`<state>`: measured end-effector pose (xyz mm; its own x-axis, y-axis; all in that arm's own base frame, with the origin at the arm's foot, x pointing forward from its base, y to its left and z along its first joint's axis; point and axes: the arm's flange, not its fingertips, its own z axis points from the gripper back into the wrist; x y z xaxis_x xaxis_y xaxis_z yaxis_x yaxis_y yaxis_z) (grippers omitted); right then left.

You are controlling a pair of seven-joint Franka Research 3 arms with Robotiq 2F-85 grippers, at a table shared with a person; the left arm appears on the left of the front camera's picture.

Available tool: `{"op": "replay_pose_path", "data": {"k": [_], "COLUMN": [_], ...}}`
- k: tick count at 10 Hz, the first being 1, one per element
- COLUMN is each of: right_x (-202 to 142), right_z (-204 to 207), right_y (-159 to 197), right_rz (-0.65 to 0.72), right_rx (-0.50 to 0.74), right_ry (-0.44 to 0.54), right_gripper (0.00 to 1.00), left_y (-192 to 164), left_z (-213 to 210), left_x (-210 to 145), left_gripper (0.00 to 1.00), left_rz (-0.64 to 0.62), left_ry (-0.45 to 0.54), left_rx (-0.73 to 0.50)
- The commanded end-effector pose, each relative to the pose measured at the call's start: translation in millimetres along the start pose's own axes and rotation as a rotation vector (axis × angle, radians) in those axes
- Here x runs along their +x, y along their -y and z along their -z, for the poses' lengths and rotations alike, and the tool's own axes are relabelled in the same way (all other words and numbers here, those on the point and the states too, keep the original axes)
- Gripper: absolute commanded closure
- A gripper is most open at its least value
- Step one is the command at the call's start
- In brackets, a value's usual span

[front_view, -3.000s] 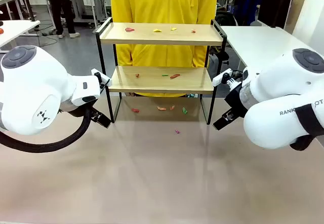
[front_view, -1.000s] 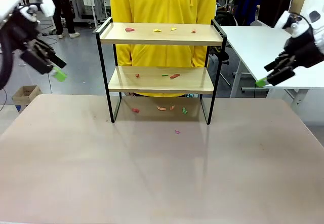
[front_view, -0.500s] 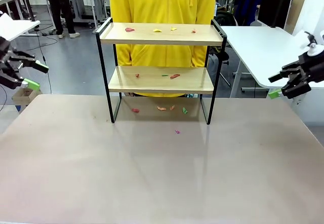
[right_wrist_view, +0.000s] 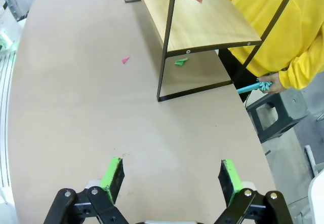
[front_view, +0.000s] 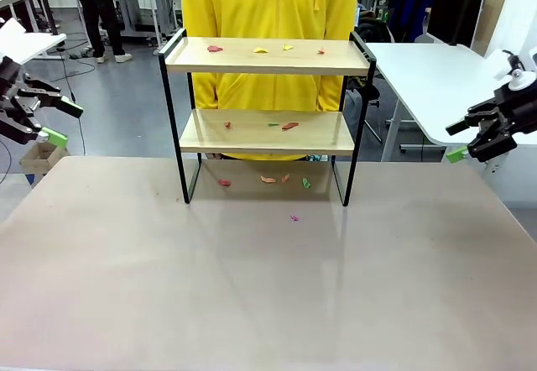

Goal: Clean the shelf.
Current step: Pick up the Duster handed by the human.

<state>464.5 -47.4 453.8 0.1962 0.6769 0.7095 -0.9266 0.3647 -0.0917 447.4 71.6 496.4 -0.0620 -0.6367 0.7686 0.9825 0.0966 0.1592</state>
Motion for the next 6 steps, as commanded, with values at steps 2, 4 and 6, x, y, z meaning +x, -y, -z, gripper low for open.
{"op": "replay_pose_path", "data": {"k": [2,4,6], "right_x": [0.0,-10.7,-28.3], "right_z": [0.0,8.6,27.1], "right_y": [0.0,74.8,117.1], "right_rz": [0.0,0.057,0.066], "right_rx": [0.0,0.1,0.195], "right_ry": [0.0,0.143,0.272], "right_gripper": [0.0,0.0,0.0], "left_y": [0.0,-90.8,-137.1], "left_z": [0.0,-17.3,-18.8], "left_x": [0.0,-37.8,-71.2], "left_gripper": [0.0,0.0,0.0], "left_rz": [0.0,-0.145,-0.136], "left_ry": [0.0,0.19,0.341], "left_rx": [0.0,-0.068,-0.089]}}
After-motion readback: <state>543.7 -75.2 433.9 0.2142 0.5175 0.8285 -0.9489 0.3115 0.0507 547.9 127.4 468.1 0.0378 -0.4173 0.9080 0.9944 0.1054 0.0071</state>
